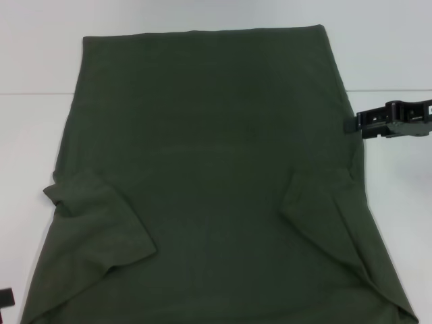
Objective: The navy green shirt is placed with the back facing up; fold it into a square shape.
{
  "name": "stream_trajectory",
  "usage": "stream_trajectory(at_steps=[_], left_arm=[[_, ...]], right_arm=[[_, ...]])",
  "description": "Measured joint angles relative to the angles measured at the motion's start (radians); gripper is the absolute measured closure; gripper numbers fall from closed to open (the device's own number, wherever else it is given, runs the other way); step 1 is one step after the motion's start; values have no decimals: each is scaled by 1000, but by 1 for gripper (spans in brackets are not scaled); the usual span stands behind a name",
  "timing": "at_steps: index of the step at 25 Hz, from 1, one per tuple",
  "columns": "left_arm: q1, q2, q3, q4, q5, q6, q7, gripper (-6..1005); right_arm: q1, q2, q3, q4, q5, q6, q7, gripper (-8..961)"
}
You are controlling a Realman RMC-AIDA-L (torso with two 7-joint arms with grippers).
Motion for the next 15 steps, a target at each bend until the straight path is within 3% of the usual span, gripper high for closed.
stream_trajectory(at_steps=[15], left_arm=[[15,-29,39,-33,70,-153,28,403]], right_arm=[[-19,6,-1,9,0,5,-9,360]])
